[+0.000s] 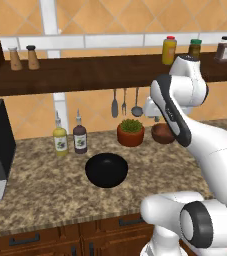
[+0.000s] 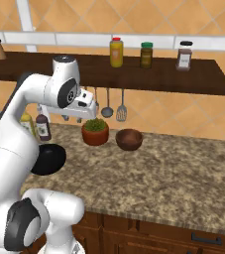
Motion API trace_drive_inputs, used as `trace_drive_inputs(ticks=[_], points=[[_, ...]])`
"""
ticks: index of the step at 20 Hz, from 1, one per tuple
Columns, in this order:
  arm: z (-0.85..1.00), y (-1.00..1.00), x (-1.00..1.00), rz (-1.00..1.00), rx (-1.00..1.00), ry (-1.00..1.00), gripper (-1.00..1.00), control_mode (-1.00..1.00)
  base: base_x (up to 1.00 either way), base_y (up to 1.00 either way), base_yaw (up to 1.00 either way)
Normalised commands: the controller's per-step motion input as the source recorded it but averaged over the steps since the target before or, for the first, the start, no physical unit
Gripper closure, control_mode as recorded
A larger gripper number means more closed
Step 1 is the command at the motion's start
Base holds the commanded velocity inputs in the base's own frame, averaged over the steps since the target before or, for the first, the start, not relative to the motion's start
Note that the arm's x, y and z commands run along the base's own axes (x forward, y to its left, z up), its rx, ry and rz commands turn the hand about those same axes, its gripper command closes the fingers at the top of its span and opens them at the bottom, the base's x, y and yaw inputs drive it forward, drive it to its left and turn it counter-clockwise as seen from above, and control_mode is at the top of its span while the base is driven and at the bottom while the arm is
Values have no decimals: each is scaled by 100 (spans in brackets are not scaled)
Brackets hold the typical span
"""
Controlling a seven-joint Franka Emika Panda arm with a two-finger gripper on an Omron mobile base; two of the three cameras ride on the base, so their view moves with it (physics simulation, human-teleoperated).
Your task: Pick up the bowls on the counter and stack them on top of one another in the open cabinet. Place the smaller bowl on top of the larger bowl.
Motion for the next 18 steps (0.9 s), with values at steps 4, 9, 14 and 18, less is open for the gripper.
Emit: trace_drive_inputs(ticks=[4, 9, 14, 18], points=[[-20, -16, -12, -3, 0, 3, -100, -100, 0, 0, 0], [-43, -98, -17, -38, 26, 3, -100, -100, 0, 0, 0], [-52, -93, 11, -40, 38, 1, -100, -100, 0, 0, 0], [-32, -93, 61, -34, 40, 0, -100, -100, 0, 0, 0]])
